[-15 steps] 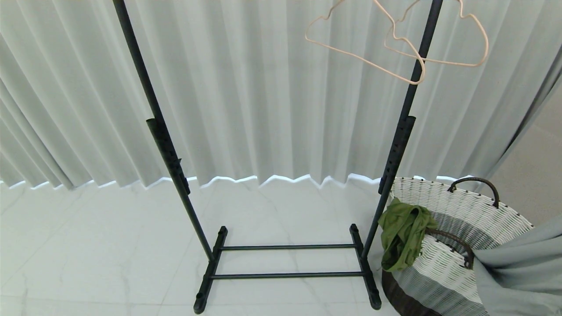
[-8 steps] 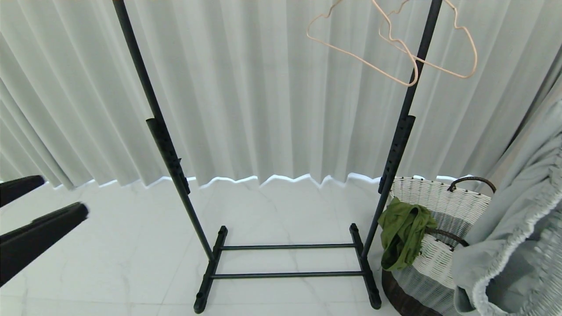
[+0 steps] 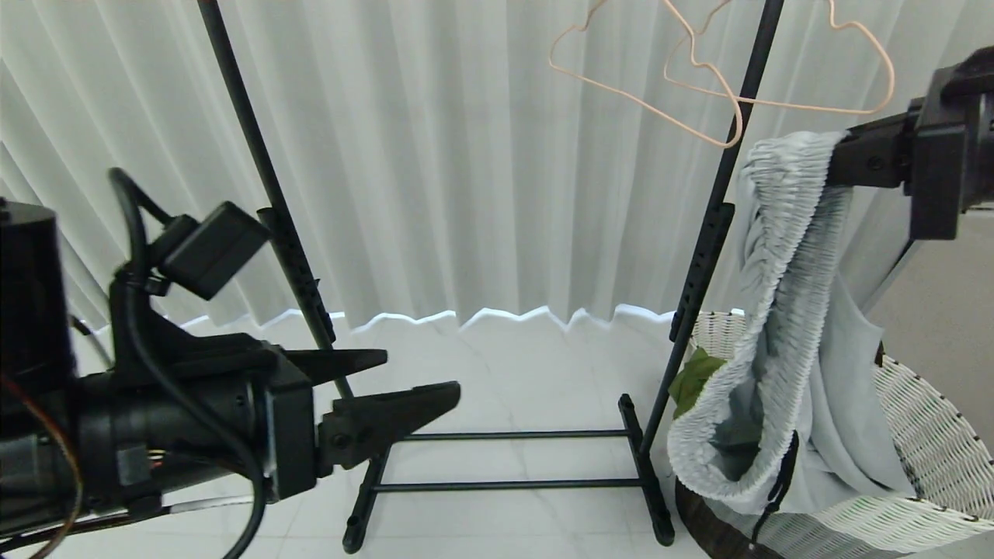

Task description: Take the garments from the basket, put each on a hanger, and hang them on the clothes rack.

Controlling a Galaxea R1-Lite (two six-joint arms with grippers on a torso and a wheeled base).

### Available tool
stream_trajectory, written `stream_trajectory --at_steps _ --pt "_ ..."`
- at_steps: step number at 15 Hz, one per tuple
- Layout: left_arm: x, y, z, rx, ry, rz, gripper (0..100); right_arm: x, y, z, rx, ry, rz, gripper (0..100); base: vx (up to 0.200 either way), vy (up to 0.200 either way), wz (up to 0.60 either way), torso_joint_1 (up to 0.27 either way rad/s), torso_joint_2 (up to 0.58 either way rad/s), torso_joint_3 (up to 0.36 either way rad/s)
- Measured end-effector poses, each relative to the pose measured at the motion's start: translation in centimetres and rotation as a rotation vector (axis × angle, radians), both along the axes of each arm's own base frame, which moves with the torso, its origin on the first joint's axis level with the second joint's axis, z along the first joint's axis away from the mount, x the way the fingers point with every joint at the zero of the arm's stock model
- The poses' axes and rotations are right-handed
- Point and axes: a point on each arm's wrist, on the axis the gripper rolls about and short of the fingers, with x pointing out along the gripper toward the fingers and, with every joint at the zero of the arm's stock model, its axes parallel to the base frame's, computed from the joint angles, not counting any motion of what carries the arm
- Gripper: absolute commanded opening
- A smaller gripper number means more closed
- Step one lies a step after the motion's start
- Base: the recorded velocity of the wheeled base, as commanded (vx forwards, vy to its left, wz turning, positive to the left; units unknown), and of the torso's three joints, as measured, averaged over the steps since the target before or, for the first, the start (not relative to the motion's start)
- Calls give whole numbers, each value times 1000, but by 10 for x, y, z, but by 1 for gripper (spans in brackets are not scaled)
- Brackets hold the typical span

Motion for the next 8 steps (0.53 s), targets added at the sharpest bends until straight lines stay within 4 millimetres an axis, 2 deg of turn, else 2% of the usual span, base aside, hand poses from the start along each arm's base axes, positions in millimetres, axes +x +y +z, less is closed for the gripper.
stream_trajectory --at_steps 3,6,8 --pt "13 -45 -10 4 102 -69 100 5 23 -6 20 36 44 0 0 0 0 0 0 0" --pt "27 -85 -23 -27 148 -70 100 7 31 -10 12 54 63 0 0 0 0 0 0 0" --pt "40 -108 -41 -13 162 -61 100 6 33 -10 15 58 72 0 0 0 0 0 0 0"
